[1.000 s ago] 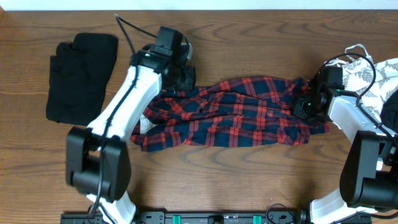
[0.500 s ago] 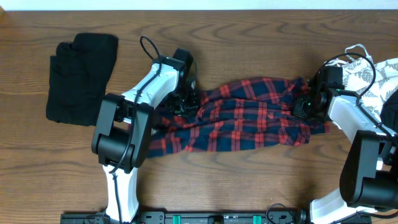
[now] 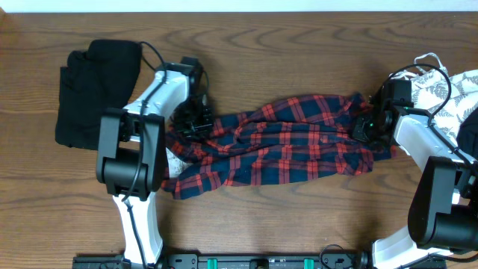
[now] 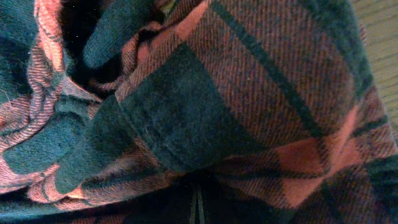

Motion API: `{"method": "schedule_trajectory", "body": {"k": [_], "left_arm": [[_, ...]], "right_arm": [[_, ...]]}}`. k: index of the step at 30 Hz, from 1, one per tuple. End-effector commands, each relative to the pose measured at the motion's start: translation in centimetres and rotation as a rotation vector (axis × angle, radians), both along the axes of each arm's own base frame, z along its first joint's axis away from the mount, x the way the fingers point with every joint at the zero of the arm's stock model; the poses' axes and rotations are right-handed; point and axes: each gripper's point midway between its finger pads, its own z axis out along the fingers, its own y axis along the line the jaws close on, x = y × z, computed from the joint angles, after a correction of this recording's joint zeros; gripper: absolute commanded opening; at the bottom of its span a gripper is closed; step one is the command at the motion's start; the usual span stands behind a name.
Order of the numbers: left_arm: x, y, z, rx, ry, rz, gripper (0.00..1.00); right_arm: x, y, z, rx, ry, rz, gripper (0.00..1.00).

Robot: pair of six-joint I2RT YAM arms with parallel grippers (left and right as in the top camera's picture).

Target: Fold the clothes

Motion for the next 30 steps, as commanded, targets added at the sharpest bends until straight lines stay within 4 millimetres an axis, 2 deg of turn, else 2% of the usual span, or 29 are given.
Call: {"method": "schedule_trajectory", "body": {"k": [1, 4, 8, 14, 18, 21, 24, 27, 30], "left_arm": [[-0.3, 3.0, -1.7, 0.093, 0.024, -0.043, 0.22], [0.8, 2.7, -0.4, 0.063, -0.023, -0.040, 0.22], [2.3, 2.5, 2.6, 0.051, -0.116, -0.037, 0.22], [3.1, 2.5, 9.3, 0.030, -0.292, -0.022, 0.22], [3.0, 2.5, 13.9, 0.014, -0.408, 0.012, 0.22], [1.5, 2.6, 16.5, 0.007, -0.424, 0.087, 0.22], [-0.7, 2.4, 17.4, 0.011, -0.384, 0.107, 0.22], [-3.0, 2.1, 16.9, 0.027, -0.296, 0.083, 0.22], [-5.8, 1.6, 15.2, 0.048, -0.190, 0.043, 0.22]], "right_arm": [[-1.9, -1.8, -2.1, -0.060, 0.091, -0.056, 0.01], [-1.9, -1.8, -2.1, -0.060, 0.091, -0.056, 0.01], [-2.0, -1.8, -2.1, -0.060, 0.094, -0.056, 0.01], [-2.0, -1.8, -2.1, -0.060, 0.094, -0.056, 0.01], [-2.0, -1.8, -2.1, -0.060, 0.094, -0.056, 0.01], [-2.0, -1.8, -2.1, -0.060, 0.094, -0.056, 0.01], [-2.0, -1.8, -2.1, -0.060, 0.094, -0.056, 0.01], [-2.0, -1.8, -2.1, -0.060, 0.094, -0.056, 0.01], [-2.0, -1.8, -2.1, -0.060, 0.094, -0.056, 0.01]]}}
